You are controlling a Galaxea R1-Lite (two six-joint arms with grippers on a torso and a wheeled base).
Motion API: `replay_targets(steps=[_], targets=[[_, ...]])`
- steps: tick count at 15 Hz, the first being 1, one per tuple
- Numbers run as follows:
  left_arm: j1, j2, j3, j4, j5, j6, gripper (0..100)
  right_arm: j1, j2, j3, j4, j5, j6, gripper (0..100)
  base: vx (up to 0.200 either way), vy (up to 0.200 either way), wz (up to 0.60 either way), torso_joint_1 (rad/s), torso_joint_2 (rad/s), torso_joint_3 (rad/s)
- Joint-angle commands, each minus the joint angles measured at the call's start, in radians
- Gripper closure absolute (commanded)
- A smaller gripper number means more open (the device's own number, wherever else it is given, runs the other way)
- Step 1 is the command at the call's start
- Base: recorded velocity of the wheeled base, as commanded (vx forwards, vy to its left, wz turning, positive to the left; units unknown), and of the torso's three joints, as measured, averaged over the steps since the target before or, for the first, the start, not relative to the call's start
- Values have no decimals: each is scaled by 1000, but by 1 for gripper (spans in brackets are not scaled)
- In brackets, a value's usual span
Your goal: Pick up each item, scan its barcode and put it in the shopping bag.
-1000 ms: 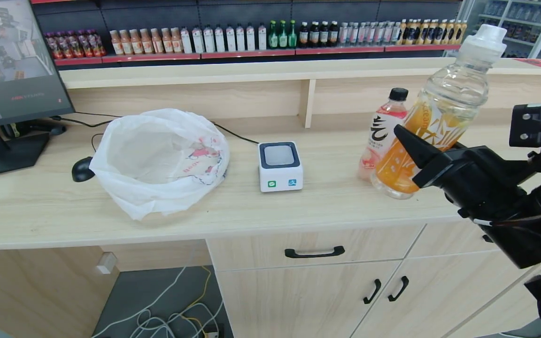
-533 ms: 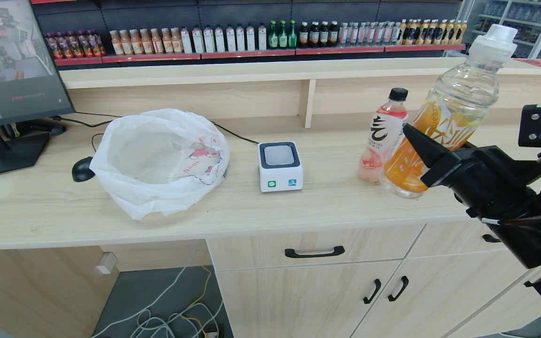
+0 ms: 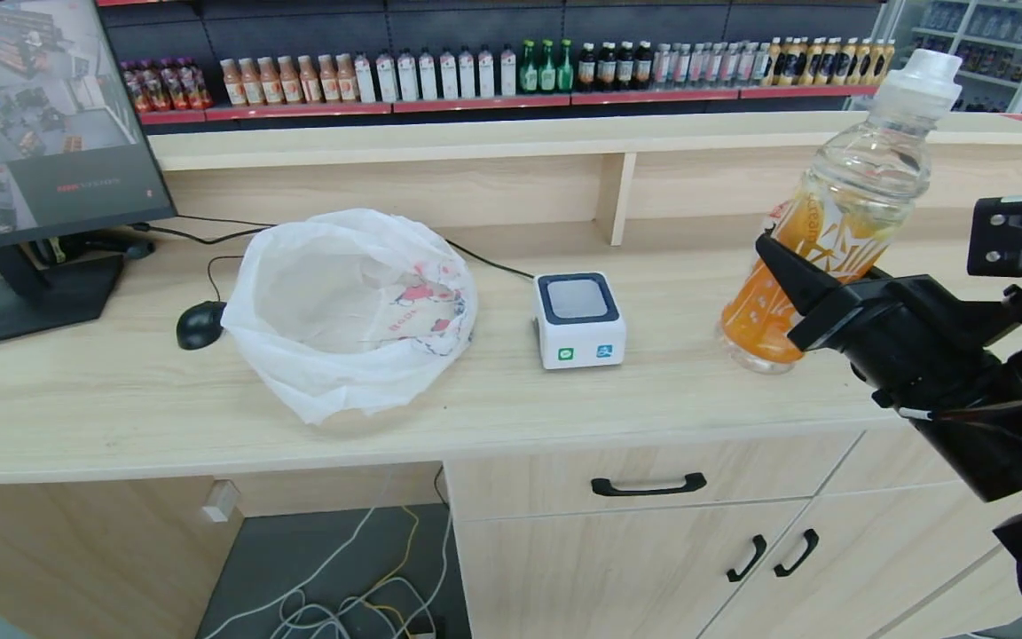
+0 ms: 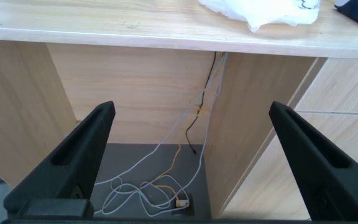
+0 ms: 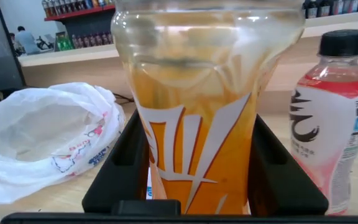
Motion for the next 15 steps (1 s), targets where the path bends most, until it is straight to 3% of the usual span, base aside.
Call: replay_targets(steps=[1, 5, 12, 15], targets=[[1, 0, 0, 1, 0, 0, 0, 4, 12, 2, -1, 0, -1, 100, 0, 200, 0, 12, 7, -7], [1, 0, 0, 1, 0, 0, 0, 4, 10, 10, -1, 0, -1, 100, 0, 200, 0, 2, 1, 5], [1, 0, 0, -1, 0, 6, 0, 7, 15, 45, -1, 2, 36, 100, 0, 0, 0, 0, 0, 0], [1, 0, 0, -1, 0, 7, 0, 79, 36, 5, -1, 8, 111, 100, 0, 0, 0, 0, 0, 0]])
